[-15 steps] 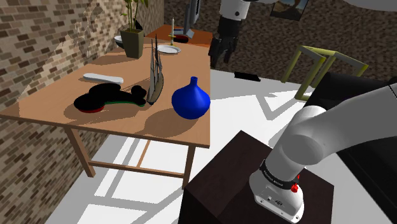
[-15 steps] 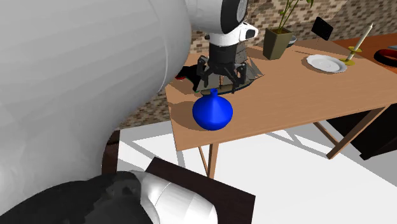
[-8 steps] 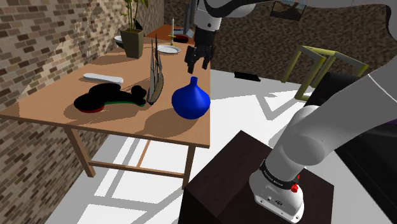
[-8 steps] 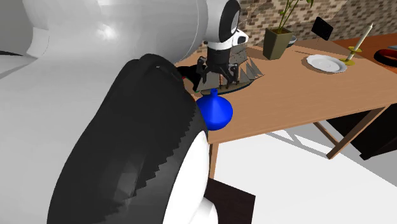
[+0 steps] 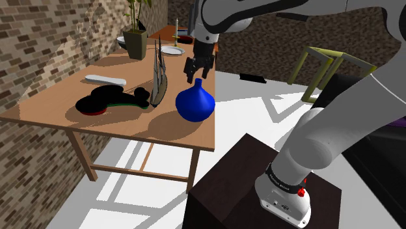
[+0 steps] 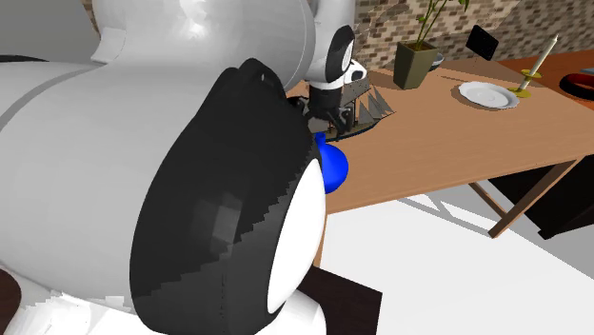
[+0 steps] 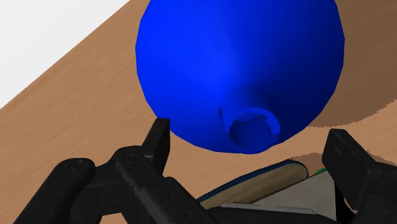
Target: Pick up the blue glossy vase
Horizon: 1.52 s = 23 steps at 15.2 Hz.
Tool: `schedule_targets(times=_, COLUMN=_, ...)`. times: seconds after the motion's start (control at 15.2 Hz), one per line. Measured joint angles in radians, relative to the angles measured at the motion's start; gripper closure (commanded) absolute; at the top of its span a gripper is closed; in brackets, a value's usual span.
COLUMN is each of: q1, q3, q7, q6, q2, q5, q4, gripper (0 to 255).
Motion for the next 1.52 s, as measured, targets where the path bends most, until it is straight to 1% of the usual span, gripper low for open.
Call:
schedule_targets(times=0.07, q1=0.000, q3=0.000, q7=0.000, q6=0.012, q2=0.000, q5=0.000, q4=-0.011, gripper=0)
schedule_targets(times=0.13, q1=0.000, q3=0.000, q7=0.000, q6=0.018, q2=0.003, q5=0.000, q4=-0.014, gripper=255)
schedule_targets(times=0.79, q1=0.001, q3=0.001, q7=0.001, q6=0.024, q2=0.005, q5=0.001, q4=-0.017, gripper=255)
schedule_targets(times=1.52, q1=0.000, q3=-0.001, q7=0.002, q6=-0.115, q2=-0.017, q5=-0.001, q4=0.098, gripper=255)
